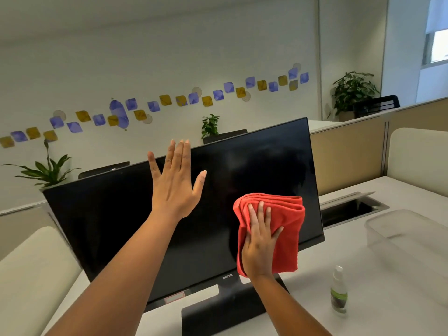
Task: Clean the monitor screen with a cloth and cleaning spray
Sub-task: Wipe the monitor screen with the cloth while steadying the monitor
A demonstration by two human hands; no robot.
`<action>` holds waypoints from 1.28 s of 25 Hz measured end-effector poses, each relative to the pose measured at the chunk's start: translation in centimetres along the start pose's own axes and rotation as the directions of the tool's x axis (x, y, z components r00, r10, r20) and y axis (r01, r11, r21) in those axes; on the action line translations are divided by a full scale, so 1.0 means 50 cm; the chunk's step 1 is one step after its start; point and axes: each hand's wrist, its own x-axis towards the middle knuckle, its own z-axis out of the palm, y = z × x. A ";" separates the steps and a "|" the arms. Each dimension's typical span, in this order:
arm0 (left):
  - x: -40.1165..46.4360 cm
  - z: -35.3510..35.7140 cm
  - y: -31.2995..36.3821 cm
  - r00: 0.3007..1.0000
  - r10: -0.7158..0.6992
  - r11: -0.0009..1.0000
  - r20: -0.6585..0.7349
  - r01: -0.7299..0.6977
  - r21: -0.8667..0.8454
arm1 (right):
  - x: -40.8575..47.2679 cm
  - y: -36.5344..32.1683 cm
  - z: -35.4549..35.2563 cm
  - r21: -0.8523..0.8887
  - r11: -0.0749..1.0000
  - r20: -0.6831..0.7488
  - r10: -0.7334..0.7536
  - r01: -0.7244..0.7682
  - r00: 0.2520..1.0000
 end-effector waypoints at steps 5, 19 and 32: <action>-0.084 -0.032 -0.200 0.958 -0.269 0.962 -0.099 0.272 0.019 | 0.098 -0.080 -0.053 0.245 0.969 -0.137 0.064 -0.029 0.989; -0.155 -0.055 -0.342 0.925 -0.380 0.917 0.016 0.379 -0.127 | 0.175 -0.254 0.021 0.006 1.000 -0.171 0.022 -0.021 0.985; -0.159 -0.066 -0.371 0.941 -0.337 0.913 0.021 0.332 -0.237 | 0.033 -0.460 0.133 -0.073 0.928 -0.048 -0.368 0.365 0.928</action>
